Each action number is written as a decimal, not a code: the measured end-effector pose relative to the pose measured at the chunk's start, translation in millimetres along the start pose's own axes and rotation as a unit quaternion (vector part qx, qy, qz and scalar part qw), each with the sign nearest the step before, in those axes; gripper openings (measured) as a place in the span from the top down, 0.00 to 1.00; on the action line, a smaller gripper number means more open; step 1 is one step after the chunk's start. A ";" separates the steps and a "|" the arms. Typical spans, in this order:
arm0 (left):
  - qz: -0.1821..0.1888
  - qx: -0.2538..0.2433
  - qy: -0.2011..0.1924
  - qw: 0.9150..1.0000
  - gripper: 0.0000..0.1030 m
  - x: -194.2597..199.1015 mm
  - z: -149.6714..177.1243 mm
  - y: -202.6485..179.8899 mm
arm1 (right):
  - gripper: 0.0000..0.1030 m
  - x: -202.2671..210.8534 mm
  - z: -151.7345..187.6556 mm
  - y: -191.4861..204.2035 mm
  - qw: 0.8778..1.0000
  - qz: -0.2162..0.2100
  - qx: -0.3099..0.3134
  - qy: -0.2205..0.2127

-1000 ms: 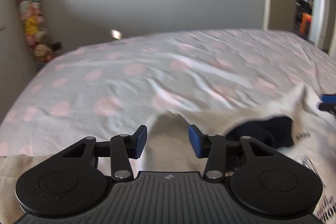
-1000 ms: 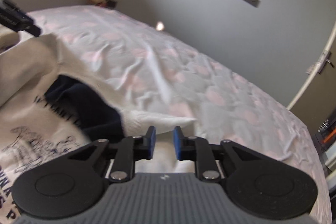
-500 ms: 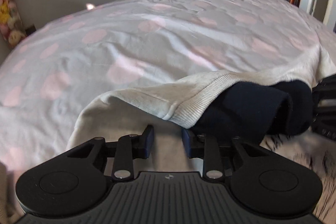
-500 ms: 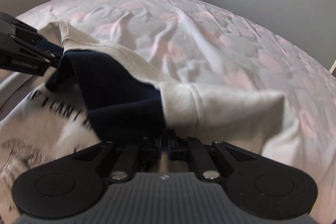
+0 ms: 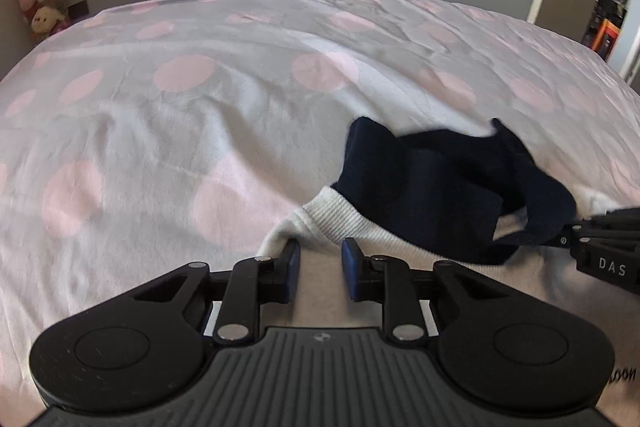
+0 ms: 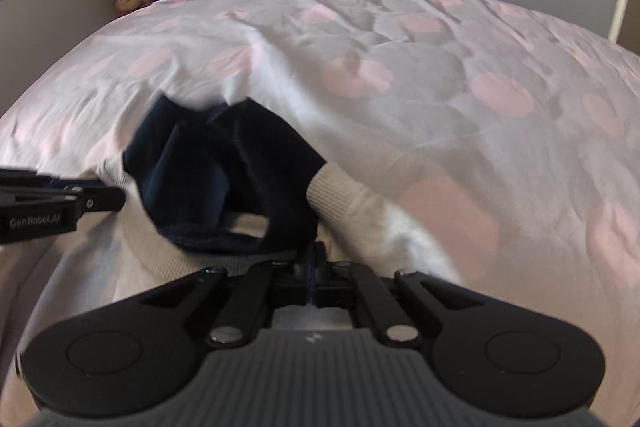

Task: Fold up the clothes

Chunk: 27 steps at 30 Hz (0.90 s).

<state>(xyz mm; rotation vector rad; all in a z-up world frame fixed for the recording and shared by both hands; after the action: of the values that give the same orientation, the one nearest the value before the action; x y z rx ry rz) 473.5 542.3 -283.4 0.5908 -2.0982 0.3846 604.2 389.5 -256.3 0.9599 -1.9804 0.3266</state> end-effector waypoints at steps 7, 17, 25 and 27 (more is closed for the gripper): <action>0.008 -0.016 0.010 1.000 0.68 53.2 5.5 -1.4 | 0.86 48.0 -2.4 2.2 1.000 -0.001 -0.009 0.007; 0.001 0.019 0.012 1.000 0.56 199.4 118.6 39.2 | 0.70 220.9 112.1 -10.7 1.000 -0.014 -0.024 -0.013; 0.000 0.085 0.034 0.996 0.54 292.4 239.9 64.6 | 0.67 308.1 246.2 12.1 0.997 -0.019 -0.068 -0.016; 0.004 0.105 0.036 0.994 0.54 301.6 267.5 64.4 | 0.65 324.3 270.1 22.6 0.997 -0.022 -0.073 -0.025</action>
<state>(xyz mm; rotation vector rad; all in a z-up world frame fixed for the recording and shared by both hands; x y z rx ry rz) 109.0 388.6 -182.7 0.6792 -2.0052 0.6271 324.0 92.8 -146.1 0.9236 -1.9955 0.1325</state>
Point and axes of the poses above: each gripper's, at about its wrist camera, not at the fingertips, and x roughly against the way its jaws point, y to its left, z to its underside, the point moved 9 cm from there along -x, roughly the way its jaws point, and after that the axes turned 4 degrees about y, right-handed, at the moved point
